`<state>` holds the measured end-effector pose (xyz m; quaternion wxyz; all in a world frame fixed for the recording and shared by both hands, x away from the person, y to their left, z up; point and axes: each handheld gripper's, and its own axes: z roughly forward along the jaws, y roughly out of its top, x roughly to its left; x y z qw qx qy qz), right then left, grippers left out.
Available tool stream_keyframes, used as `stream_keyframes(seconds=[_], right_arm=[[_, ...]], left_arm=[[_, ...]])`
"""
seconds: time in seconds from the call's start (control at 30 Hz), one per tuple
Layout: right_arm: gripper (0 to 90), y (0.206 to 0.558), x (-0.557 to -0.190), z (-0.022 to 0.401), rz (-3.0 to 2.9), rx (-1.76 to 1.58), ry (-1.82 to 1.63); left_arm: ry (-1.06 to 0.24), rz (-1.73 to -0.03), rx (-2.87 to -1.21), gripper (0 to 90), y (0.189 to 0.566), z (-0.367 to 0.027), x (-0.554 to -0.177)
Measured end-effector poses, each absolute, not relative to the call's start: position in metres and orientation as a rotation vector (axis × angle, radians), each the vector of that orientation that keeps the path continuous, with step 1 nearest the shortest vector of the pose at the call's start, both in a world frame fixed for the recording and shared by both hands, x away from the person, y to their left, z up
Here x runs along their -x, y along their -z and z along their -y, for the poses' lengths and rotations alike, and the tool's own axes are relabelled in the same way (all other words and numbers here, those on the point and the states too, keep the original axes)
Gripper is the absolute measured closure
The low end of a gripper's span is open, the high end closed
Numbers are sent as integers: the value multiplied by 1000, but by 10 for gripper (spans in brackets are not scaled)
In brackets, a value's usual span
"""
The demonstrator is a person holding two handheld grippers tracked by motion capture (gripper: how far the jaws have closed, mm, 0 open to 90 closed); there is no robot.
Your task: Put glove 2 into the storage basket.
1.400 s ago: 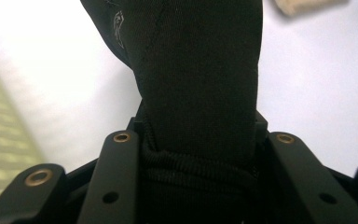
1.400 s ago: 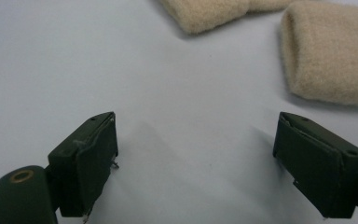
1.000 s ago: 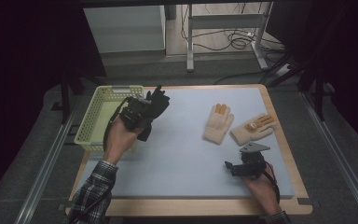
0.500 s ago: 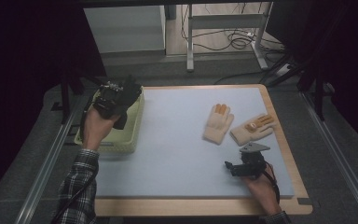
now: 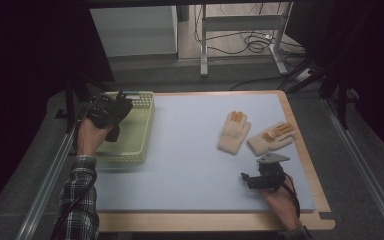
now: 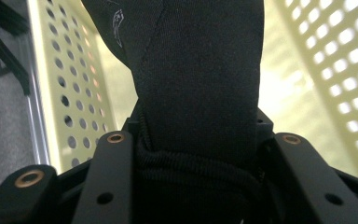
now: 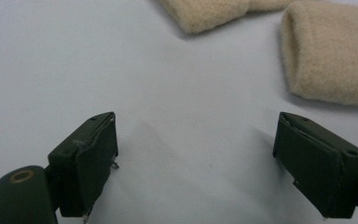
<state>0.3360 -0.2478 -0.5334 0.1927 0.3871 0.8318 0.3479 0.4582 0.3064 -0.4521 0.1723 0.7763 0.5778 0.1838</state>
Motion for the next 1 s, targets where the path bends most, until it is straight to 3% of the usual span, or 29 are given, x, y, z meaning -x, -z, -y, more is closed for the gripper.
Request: stream_keyframes(seconds=[0.2, 0.43, 0.73, 1.0], right_arm=[[135, 533, -336, 248, -2334, -1086, -977], [135, 533, -336, 248, -2334, -1086, -978], [135, 533, -336, 248, -2334, -1086, -978], [135, 533, -336, 248, -2334, -1086, -977]], left_arm=[[-444, -1721, -2249, 578, 475, -312, -474], [-451, -1787, -2298, 547, 492, -315, -489], [-417, -1802, -2304, 154, 497, -320, -487], [-363, -1736, -2175, 52, 481, -333, -468]])
